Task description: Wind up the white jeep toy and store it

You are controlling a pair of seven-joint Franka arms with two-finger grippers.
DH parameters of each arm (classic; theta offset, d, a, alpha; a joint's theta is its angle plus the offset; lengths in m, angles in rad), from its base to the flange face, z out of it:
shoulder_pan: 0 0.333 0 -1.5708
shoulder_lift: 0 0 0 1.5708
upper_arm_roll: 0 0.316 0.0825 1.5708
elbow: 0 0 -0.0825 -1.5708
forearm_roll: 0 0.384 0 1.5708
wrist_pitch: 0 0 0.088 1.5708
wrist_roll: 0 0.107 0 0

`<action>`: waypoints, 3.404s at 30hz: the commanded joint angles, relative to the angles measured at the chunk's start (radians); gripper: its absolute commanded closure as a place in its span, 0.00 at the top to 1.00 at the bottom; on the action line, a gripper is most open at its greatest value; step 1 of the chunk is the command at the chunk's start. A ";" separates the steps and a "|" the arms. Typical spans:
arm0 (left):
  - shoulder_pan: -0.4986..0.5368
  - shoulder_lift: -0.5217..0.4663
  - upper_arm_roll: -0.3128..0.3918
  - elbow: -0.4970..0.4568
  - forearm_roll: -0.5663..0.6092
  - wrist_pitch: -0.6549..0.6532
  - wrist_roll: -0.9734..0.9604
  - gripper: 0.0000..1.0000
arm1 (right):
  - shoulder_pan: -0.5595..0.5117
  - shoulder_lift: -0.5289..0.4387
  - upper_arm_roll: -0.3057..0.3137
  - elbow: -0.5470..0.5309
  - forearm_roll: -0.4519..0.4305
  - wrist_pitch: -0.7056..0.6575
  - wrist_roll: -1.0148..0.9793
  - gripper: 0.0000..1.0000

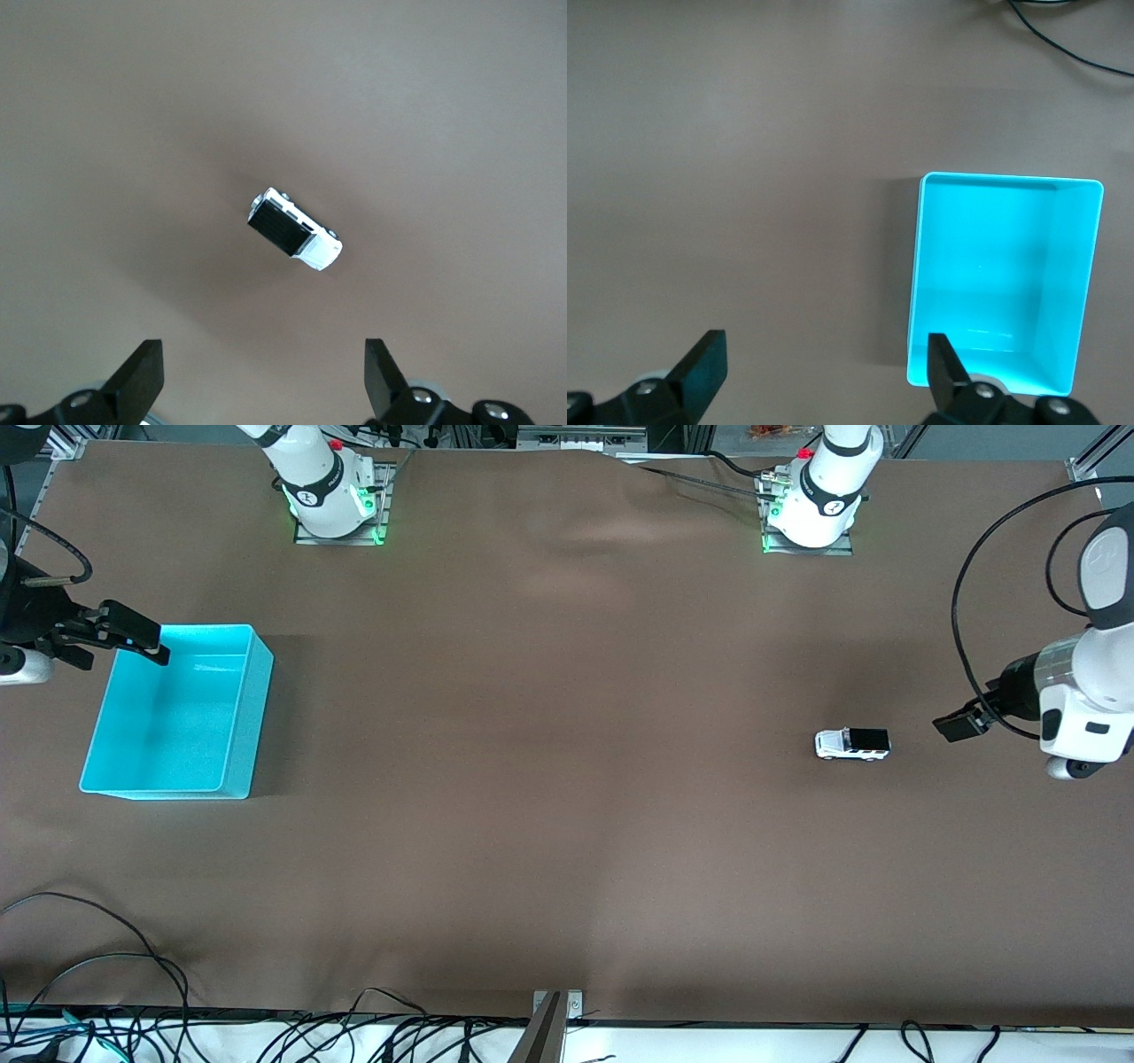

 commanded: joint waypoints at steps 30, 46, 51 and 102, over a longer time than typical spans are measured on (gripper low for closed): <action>0.012 -0.012 0.006 -0.503 -0.040 0.571 -0.921 1.00 | -0.001 0.002 -0.002 0.023 0.017 -0.016 -0.005 1.00; 0.014 0.048 0.006 -0.672 -0.030 0.909 -0.928 1.00 | -0.001 0.002 -0.002 0.025 0.019 -0.012 0.000 1.00; 0.014 0.078 0.008 -0.678 -0.030 0.944 -0.918 0.97 | -0.001 0.002 -0.002 0.025 0.019 -0.011 0.000 1.00; -0.158 0.126 -0.038 -0.646 0.074 0.941 -1.151 0.03 | -0.002 0.002 -0.003 0.025 0.019 -0.012 0.001 1.00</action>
